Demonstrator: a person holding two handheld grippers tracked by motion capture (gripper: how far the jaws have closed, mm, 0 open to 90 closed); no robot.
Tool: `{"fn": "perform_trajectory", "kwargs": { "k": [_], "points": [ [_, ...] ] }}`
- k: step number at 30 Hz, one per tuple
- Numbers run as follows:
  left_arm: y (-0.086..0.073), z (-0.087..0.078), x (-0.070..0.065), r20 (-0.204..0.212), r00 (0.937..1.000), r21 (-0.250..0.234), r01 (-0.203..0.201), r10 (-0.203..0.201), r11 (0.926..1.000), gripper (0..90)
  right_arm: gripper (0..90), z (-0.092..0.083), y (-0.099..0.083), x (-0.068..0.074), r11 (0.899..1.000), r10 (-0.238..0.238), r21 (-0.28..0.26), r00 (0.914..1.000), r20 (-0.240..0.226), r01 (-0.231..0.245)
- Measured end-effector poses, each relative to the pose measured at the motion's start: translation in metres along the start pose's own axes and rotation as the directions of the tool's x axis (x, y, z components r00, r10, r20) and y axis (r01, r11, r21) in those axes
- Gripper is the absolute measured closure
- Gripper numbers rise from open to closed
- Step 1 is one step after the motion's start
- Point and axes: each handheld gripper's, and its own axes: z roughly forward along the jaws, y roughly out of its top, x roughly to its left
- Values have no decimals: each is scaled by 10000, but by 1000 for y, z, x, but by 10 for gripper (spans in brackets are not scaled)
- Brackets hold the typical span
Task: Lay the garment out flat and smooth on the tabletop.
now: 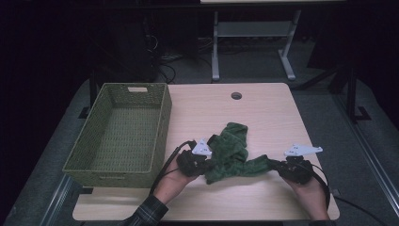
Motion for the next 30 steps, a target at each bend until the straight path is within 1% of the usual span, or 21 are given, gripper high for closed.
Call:
{"fn": "perform_trajectory", "kwargs": {
  "k": [2,3,4,5,7,8,11,14,15,18,19,21,23,24,26,28,29,30],
  "points": [
    [-6,-1,-2,62,9999,69,109,-109,9999,855,838,-3,-6,1,10000,18,89,10000,-4,-18],
    [-8,-2,-2,107,9996,-19,260,-260,9997,850,837,-3,-8,2,9998,-13,179,10000,16,13],
    [-10,-4,-2,128,9996,79,262,-263,9996,847,836,-3,-9,3,9997,-13,247,10000,41,12],
    [-11,-7,-3,79,9995,43,293,-293,9996,841,835,-2,-10,4,9996,-131,247,9999,73,129],
    [-12,-12,-3,34,9994,-40,348,-348,9994,831,830,-3,-12,7,9990,-107,432,9999,109,102],
    [-12,-15,-3,-37,9991,-173,413,-413,9990,819,827,-2,-13,7,9989,-205,431,9997,130,200],
    [-10,-23,-2,-159,9988,-359,462,-467,9983,787,819,-3,-14,8,9982,-291,536,9994,199,280],
    [-7,-31,-2,-288,9982,-672,514,-534,9964,777,797,-5,-16,8,9982,-219,568,9996,202,207],
    [-5,-35,-1,-316,9981,-709,499,-523,9962,772,785,-6,-16,8,9983,-216,556,9995,249,202],
    [-2,-41,-1,-350,9980,-962,486,-521,9942,771,725,-11,-19,5,9990,-127,443,9992,378,110],
    [0,-40,-1,-301,9981,-1023,505,-538,9935,771,703,-14,-19,4,9996,-84,258,9990,430,73],
    [6,-37,-2,-120,9986,-1068,493,-508,9931,776,703,-19,-18,4,10000,49,48,9989,459,-52],
    [13,-31,-4,-56,9996,-1013,273,-280,9945,783,706,-21,-15,5,9999,50,-144,9991,433,-44],
    [20,-27,-6,3,9999,-1039,164,-164,9945,784,709,-21,-13,7,9998,-37,-195,9991,430,46],
    [30,-18,-7,113,9999,-1031,64,-52,9947,783,709,-18,-12,10,9998,-104,-173,9993,355,110],
    [39,-8,-6,119,9999,-984,-39,51,9951,740,706,-15,-11,11,9998,-150,-87,9993,330,153],
    [42,-2,-5,177,9998,-936,17,0,9956,710,703,-14,-11,12,9999,-91,-65,9996,270,93],
    [45,3,-3,158,9998,-788,-76,89,9969,695,700,-12,-11,11,9999,-146,-62,9996,252,148]
  ]
}}
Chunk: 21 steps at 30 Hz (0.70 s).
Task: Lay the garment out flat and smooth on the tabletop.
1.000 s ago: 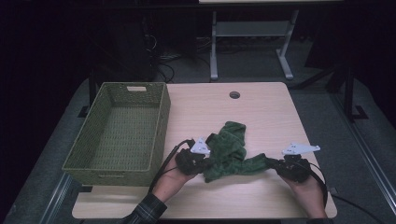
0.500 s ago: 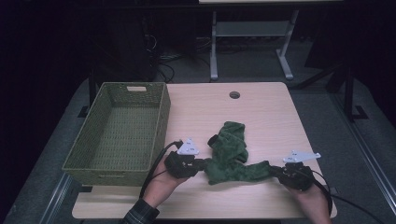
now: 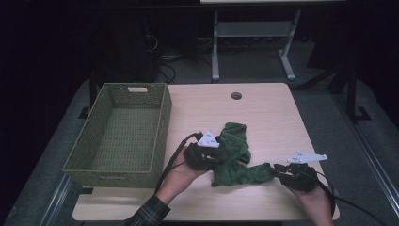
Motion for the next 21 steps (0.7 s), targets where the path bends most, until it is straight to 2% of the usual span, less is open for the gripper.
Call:
{"fn": "perform_trajectory", "kwargs": {
  "k": [5,7,9,10,12,13,16,21],
  "points": [
    [-1,22,11,80,9993,619,371,-377,9974,607,692,6,3,-1,10000,16,39,10000,-87,-15],
    [-6,26,15,286,9981,801,517,-541,9954,561,688,8,3,-1,10000,1,87,9999,-120,0],
    [-11,29,15,293,9977,981,586,-618,9934,555,685,10,3,-2,10000,-18,89,9999,-118,19],
    [-13,28,15,502,9964,1062,620,-676,9924,585,685,10,3,-2,9999,-51,94,9999,-133,52],
    [-16,25,12,592,9966,1147,505,-576,9921,770,685,10,3,-2,9999,5,124,9999,-143,-4],
    [-17,23,12,636,9968,1193,412,-490,9920,820,685,10,3,-1,9999,-12,101,9999,-145,14],
    [-20,10,9,622,9967,892,468,-525,9949,839,685,10,4,1,9999,-56,91,9999,-153,57],
    [-32,-13,1,748,9948,395,657,-685,9971,821,685,10,4,2,9999,-115,86,9997,-193,117]
  ]
}}
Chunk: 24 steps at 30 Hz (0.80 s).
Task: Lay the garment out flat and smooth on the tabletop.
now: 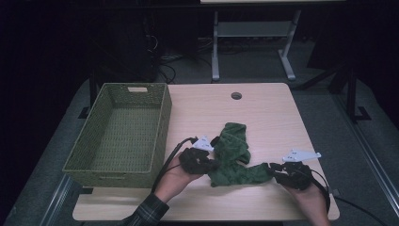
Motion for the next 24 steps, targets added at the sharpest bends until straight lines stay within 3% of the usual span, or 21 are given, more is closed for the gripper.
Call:
{"fn": "perform_trajectory", "kwargs": {
  "k": [3,7,10,14,18,21,24],
  "points": [
    [-15,-8,-9,98,9999,16,71,-71,10000,812,682,0,0,1,10000,-32,-23,10000,-36,32],
    [-39,-12,-17,273,9992,540,291,-306,9981,781,679,0,-1,4,9999,-106,4,9999,-80,106],
    [-48,-17,-20,93,9996,700,259,-266,9972,712,679,-2,-1,5,9999,-147,6,9998,-116,147],
    [-40,-33,-21,-163,9995,20,284,-284,9996,645,679,-4,1,7,9999,-140,-56,9998,-113,139],
    [-25,-41,-19,-266,9996,-440,80,-92,9990,638,679,-4,2,8,9997,-214,-83,9997,-107,213],
    [-14,-33,-18,-197,9998,-480,-43,34,9988,710,680,-3,2,8,9998,-185,-57,9998,-117,184],
    [-6,-14,-18,174,9998,-366,19,-13,9993,807,683,-1,2,9,9999,-165,23,9998,-135,165]
  ]
}}
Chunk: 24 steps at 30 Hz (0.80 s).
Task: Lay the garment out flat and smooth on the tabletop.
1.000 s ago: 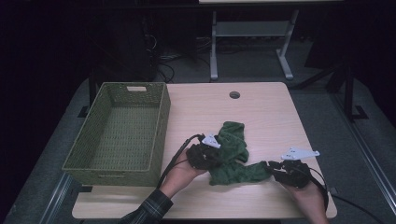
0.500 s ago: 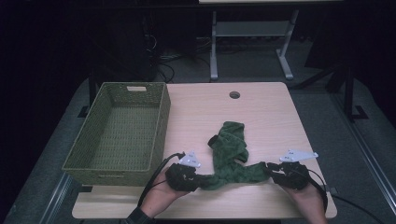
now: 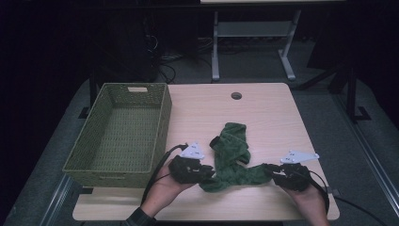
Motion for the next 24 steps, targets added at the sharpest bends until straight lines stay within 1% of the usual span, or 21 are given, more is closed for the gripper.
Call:
{"fn": "perform_trajectory", "kwargs": {
  "k": [1,3,6,8,10,11,13,14,15,16,18,19,20,22,24],
  "points": [
    [1,8,0,147,9999,81,-8,7,10000,821,685,1,0,0,10000,-66,-27,10000,-3,66],
    [2,21,-4,420,9991,388,-27,11,9992,833,689,1,0,0,10000,-15,-10,10000,-13,15],
    [-5,33,-12,608,9980,917,-204,149,9956,833,701,1,0,-1,10000,-55,11,10000,-45,55],
    [-15,36,-14,464,9988,1360,-218,156,9905,832,724,1,0,-1,10000,-82,9,9999,-70,82],
    [-22,36,-12,305,9995,1556,-148,102,9877,833,773,0,0,-1,9999,-104,18,9999,-100,104],
    [-26,35,-11,280,9996,1662,-20,-27,9861,833,792,0,1,-1,9999,-162,-10,9998,-141,162],
    [-32,34,-7,182,9997,1787,108,-143,9838,833,842,-1,1,0,9997,-227,29,9996,-156,227],
    [-33,34,-6,157,9999,1913,38,-69,9815,833,867,0,2,1,9997,-254,50,9995,-184,255],
    [-35,35,-6,159,9996,1907,179,-213,9815,833,876,0,2,0,9994,-331,76,9992,-206,332],
    [-35,37,-5,173,9996,1893,203,-240,9817,833,892,1,3,1,9991,-394,113,9989,-238,397],
    [-37,42,-6,184,9997,2112,86,-128,9774,840,899,3,4,1,9989,-420,208,9987,-286,426],
    [-37,43,-6,180,9998,2162,88,-130,9763,843,899,5,4,1,9988,-383,287,9986,-373,394],
    [-38,45,-6,165,9998,2208,37,-75,9753,849,900,6,4,0,9982,-466,366,9983,-354,479],
    [-38,44,-3,108,9999,2267,60,-87,9740,863,900,11,2,-2,9966,-512,632,9980,-377,535],
    [-38,43,0,-19,10000,2391,-4,9,9710,876,900,16,0,-5,9937,-567,957,9981,-251,589]
  ]
}}
